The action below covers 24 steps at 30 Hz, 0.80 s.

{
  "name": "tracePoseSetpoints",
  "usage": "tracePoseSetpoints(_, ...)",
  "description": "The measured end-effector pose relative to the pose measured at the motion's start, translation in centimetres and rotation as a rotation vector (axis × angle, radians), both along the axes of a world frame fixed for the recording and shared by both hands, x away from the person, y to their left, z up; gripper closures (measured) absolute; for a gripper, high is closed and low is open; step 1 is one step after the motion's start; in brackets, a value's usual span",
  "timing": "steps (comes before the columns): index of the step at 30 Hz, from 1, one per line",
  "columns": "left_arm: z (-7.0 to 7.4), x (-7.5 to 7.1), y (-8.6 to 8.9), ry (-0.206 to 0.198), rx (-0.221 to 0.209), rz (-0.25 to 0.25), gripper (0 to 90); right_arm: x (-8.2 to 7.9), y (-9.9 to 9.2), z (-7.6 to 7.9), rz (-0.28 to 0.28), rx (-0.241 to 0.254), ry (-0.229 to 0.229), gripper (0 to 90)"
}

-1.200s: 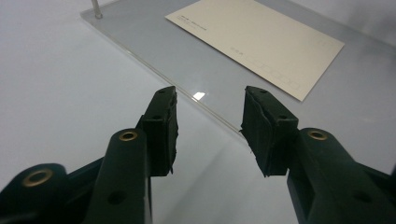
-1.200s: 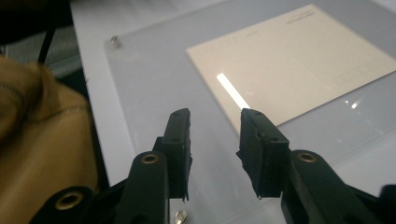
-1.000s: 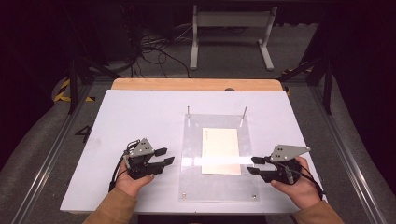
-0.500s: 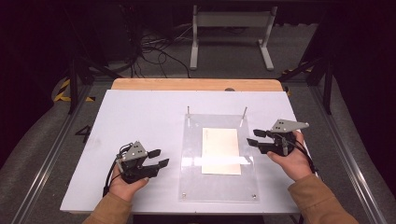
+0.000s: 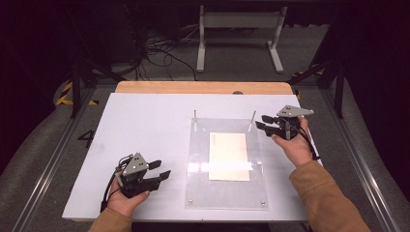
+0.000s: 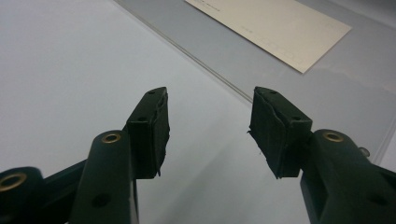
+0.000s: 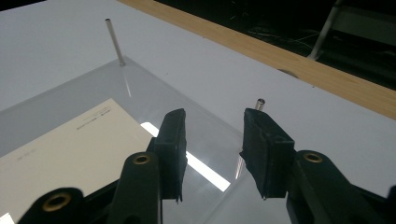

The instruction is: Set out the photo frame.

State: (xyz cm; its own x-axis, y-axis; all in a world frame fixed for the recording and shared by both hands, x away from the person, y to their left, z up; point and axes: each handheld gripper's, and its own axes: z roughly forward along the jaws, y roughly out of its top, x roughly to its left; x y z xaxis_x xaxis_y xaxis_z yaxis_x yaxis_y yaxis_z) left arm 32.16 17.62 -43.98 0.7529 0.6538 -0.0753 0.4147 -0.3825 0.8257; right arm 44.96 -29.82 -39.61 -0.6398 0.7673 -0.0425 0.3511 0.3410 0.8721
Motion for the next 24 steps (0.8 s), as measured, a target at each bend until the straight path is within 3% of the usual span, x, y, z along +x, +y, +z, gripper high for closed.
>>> tracePoseSetpoints(4, -0.1, 0.0, -0.1, 0.007, 0.002, -0.001, 46.8, 1.3, 0.3, -0.5, -0.010, 0.003, 0.000, 58.2)
tracePoseSetpoints(6, -0.2, 0.0, -0.3, 0.010, 0.000, -0.006, 46.5, 2.1, 0.5, -1.0, -0.044, 0.001, 0.016, 56.5)
tracePoseSetpoints(11, -0.3, 0.0, -0.6, 0.009, -0.002, -0.014, 46.1, 3.7, 0.6, -1.8, -0.084, -0.025, 0.003, 65.4)
tracePoseSetpoints(19, -0.4, -0.1, -0.8, 0.010, -0.001, -0.024, 45.9, 5.1, 1.3, -2.7, -0.082, -0.045, 0.013, 71.3)
tracePoseSetpoints(24, -0.5, -0.2, -1.0, 0.014, 0.002, -0.033, 45.8, 5.5, 1.2, -3.2, -0.110, -0.042, 0.027, 84.4)
